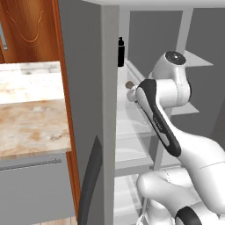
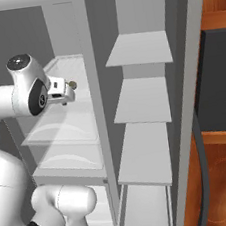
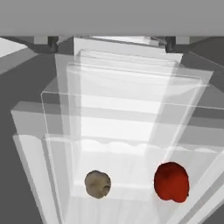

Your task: Take the bell pepper and garlic from the fridge shelf and place them in the freezer drawer to begin freezing them.

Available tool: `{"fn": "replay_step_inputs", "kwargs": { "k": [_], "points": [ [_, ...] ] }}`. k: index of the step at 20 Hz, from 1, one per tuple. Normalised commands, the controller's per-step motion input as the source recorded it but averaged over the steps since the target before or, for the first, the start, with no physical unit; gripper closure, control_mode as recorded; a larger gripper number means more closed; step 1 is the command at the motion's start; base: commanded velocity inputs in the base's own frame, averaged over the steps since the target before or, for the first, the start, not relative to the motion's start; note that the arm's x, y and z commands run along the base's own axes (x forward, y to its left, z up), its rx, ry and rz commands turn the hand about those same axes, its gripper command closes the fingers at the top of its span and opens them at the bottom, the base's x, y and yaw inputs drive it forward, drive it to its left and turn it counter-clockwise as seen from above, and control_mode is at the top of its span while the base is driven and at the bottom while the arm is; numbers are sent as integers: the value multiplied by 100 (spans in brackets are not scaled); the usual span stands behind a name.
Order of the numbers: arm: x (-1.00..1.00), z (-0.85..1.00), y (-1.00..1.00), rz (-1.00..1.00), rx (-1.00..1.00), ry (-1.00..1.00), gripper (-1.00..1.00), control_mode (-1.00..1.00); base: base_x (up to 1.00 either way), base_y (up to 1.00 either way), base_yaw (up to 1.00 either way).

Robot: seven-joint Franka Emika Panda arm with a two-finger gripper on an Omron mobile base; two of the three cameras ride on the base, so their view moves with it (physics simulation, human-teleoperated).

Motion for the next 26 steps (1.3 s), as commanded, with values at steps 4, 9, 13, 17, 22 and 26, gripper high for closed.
{"fn": "replay_step_inputs", "kwargs": {
  "k": [4, 9, 13, 17, 22, 26],
  "points": [
    [1, 56, 64, 0, 5, -21, -100, -100, 0, 0, 0],
    [21, 50, 43, 0, 0, 3, -100, -100, 0, 0, 0],
    [29, 41, 29, 0, 0, 10, -100, -100, 0, 0, 0],
    [18, 16, 28, 0, 0, 12, -100, -100, 0, 0, 0],
    [2, -18, 23, 0, 0, 4, -100, -100, 0, 0, 0],
    [29, -37, 30, 0, 0, 5, -100, -100, 0, 0, 0]
  ]
}}
